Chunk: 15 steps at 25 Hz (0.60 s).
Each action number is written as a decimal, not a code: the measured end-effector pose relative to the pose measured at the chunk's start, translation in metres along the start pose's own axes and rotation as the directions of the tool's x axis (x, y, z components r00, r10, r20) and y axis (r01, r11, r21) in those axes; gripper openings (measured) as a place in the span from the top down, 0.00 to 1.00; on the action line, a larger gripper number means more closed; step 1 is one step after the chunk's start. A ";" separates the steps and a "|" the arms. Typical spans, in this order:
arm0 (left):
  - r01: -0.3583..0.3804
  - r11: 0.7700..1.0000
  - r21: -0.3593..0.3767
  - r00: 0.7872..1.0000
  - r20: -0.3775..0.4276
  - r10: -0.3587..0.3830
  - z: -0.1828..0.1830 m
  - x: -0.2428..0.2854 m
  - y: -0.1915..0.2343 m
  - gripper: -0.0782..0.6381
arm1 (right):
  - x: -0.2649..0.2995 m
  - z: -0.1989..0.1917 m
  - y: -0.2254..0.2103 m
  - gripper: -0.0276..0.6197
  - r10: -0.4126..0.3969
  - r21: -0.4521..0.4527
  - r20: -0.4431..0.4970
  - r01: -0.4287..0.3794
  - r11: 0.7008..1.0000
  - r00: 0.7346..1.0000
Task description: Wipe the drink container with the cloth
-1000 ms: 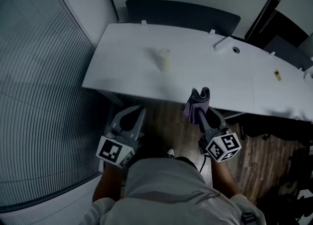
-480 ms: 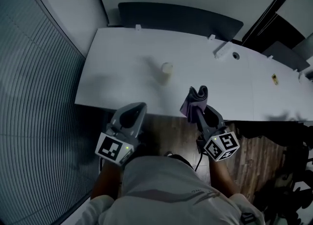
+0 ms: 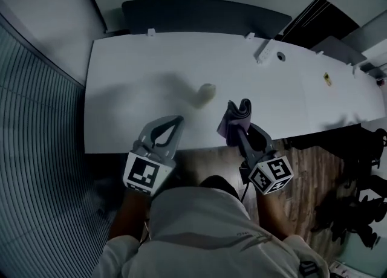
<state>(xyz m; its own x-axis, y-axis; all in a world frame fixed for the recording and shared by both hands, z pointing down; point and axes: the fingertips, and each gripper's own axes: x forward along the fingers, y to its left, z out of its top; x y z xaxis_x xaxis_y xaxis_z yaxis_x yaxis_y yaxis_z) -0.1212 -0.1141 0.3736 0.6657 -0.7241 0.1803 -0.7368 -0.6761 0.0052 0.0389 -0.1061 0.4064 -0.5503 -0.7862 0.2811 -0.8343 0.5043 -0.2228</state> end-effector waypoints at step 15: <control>0.265 0.956 0.124 0.907 -0.368 -0.204 -0.044 0.137 -0.007 0.73 | 0.030 -0.098 -0.010 0.82 0.085 0.128 -0.224 -0.057 0.990 0.971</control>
<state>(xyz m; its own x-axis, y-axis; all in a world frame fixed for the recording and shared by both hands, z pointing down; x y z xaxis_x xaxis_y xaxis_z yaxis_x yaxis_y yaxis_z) -0.0304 -0.2025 0.4413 0.7109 -0.4687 0.5244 -0.5132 -0.8555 -0.0690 0.0270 -0.0995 0.5085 -0.6123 -0.6405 0.4634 -0.7906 0.4983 -0.3559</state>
